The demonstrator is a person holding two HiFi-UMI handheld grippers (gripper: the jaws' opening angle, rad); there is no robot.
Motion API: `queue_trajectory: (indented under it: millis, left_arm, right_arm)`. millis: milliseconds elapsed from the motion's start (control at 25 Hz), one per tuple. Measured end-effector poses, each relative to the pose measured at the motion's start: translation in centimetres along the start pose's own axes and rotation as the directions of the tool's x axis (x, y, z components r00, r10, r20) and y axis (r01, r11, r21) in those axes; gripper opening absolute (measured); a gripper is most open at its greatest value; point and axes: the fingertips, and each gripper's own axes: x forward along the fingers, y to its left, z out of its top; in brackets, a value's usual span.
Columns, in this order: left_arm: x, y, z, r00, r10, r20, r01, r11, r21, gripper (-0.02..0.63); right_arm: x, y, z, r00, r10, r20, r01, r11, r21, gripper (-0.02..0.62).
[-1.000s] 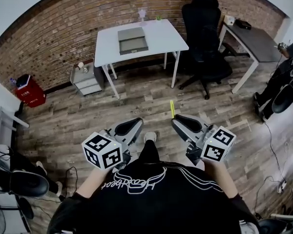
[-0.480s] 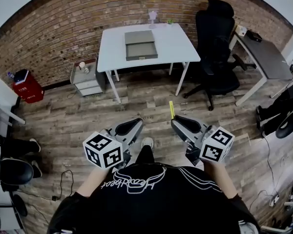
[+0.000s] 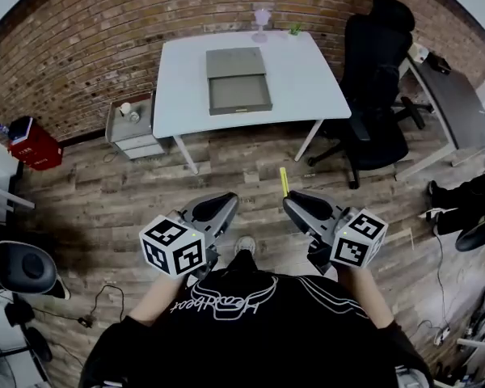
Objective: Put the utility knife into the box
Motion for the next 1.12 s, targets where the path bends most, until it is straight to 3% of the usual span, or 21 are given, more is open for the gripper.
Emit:
queue_trajectory:
  millis: [360, 720, 1120]
  left_arm:
    - [5.3, 9.5, 6.0, 1.000, 0.015, 0.004, -0.015, 1.000, -0.001, 0.037]
    - [8.1, 12.3, 7.6, 1.000, 0.001, -0.017, -0.001, 1.000, 0.020, 0.037]
    - [9.0, 16.0, 9.2, 0.994, 0.108, 0.019, -0.107, 0.994, -0.017, 0.037]
  right_arm:
    - [8.5, -7.4, 4.3, 0.999, -0.028, -0.042, 0.027, 0.999, -0.018, 0.067]
    - [10.5, -11.7, 5.3, 0.996, -0.074, -0.056, 0.074, 0.997, -0.002, 0.067]
    - [14.4, -15.5, 8.2, 0.995, -0.027, -0.097, 0.022, 0.998, -0.054, 0.067]
